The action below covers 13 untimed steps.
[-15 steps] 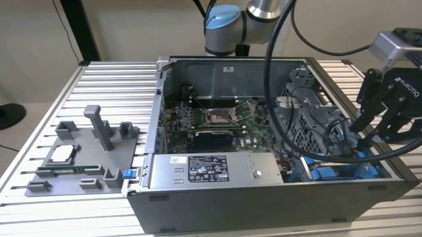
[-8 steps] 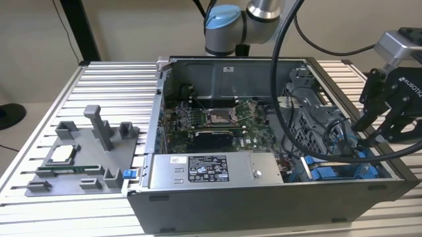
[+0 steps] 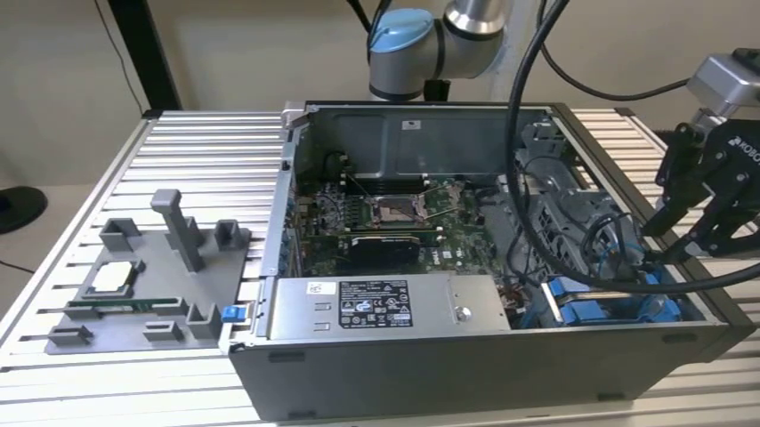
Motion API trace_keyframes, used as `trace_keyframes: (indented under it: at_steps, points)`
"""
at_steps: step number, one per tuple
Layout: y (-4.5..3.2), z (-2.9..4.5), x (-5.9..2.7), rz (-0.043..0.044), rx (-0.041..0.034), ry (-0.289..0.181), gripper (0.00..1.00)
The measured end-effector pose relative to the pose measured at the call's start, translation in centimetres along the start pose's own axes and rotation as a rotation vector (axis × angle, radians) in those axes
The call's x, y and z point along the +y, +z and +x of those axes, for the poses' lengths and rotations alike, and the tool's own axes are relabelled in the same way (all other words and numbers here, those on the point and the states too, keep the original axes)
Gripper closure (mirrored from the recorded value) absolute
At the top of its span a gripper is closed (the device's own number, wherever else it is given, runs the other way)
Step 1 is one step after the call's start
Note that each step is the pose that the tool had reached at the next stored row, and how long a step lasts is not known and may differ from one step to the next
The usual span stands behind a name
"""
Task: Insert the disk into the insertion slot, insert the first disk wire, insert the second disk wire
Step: 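Insert the second disk wire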
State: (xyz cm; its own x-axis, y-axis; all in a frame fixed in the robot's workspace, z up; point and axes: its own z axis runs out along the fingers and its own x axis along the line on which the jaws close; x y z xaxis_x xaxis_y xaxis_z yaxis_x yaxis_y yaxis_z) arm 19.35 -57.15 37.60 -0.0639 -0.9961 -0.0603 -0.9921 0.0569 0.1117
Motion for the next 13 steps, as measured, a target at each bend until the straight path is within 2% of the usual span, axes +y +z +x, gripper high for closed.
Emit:
trace_keyframes:
  at_steps: [4, 13]
  points:
    - [-0.04, -0.07, -0.33, -0.0018, 0.0001, 0.000, 0.00]
    - [-0.04, -0.07, -0.36, -0.0019, 0.0002, 0.000, 0.00]
